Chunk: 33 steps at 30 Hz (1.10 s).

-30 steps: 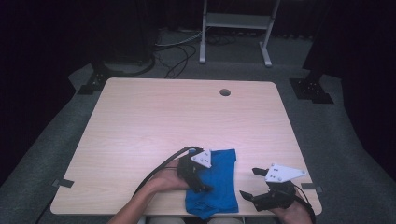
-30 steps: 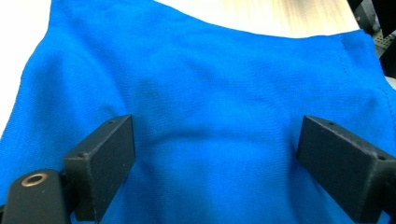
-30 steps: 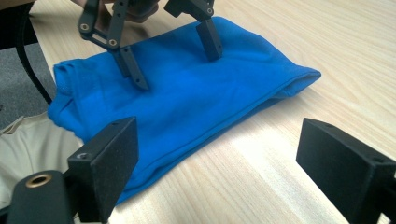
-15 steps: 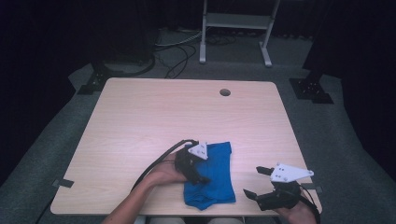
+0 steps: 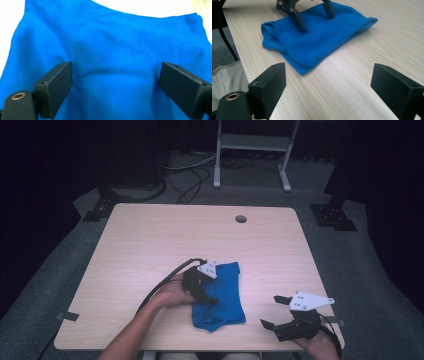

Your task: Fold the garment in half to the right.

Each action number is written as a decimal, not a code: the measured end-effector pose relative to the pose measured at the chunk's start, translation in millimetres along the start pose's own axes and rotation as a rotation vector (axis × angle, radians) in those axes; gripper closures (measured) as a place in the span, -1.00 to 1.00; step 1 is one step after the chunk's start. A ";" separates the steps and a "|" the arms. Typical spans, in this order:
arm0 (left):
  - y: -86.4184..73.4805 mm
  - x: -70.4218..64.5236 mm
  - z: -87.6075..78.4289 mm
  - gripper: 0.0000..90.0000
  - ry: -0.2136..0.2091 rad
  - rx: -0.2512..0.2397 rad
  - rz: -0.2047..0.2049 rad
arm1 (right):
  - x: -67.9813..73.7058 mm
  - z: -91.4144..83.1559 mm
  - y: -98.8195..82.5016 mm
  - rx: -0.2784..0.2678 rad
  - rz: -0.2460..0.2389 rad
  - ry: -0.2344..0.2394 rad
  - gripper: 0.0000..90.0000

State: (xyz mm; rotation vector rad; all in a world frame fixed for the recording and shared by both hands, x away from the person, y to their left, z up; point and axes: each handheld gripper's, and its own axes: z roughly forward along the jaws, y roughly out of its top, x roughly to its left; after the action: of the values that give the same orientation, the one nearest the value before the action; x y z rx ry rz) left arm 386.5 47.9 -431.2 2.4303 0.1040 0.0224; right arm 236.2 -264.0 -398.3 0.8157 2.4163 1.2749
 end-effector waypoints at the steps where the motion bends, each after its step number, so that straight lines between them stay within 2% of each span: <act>1: -0.4 1.8 -0.3 -0.75 -0.001 -0.001 -0.001 | -0.4 0.4 0.0 0.001 0.000 0.001 -0.71; 5: -2.0 8.8 -1.5 -0.75 -0.007 -0.005 0.002 | -2.8 3.0 0.1 0.010 0.007 -0.001 -0.71; 9: -3.0 15.9 -4.6 -0.75 -0.005 0.013 0.004 | -4.2 6.3 1.7 0.019 0.008 -0.001 -0.71; 12: -6.6 19.9 -7.2 -0.75 -0.001 0.003 -0.002 | -6.9 9.9 3.0 0.024 0.013 -0.001 -0.71; 19: -8.5 19.9 -18.8 -0.75 0.002 -0.018 -0.046 | -13.8 16.8 4.3 0.020 0.038 0.001 -0.71; 21: -9.2 18.5 -23.4 -0.75 0.005 -0.043 -0.059 | -14.8 19.6 3.8 0.023 0.045 0.006 -0.71; 24: -9.8 13.4 -30.4 -0.75 0.018 -0.052 -0.060 | -15.2 23.0 3.3 0.024 0.051 0.011 -0.72; 26: -11.2 8.9 -34.9 -0.75 0.025 -0.056 -0.061 | -15.6 25.1 2.9 0.029 0.049 0.011 -0.72; 33: -15.8 -9.0 -51.3 -0.75 0.054 -0.121 -0.080 | -16.2 26.8 0.9 0.022 0.065 0.009 -0.72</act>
State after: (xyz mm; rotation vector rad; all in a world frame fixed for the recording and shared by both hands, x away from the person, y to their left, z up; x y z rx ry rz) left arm 374.2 92.4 -402.5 2.3037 0.2176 0.0571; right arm 262.7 -255.7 -412.9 0.9035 2.4337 1.2795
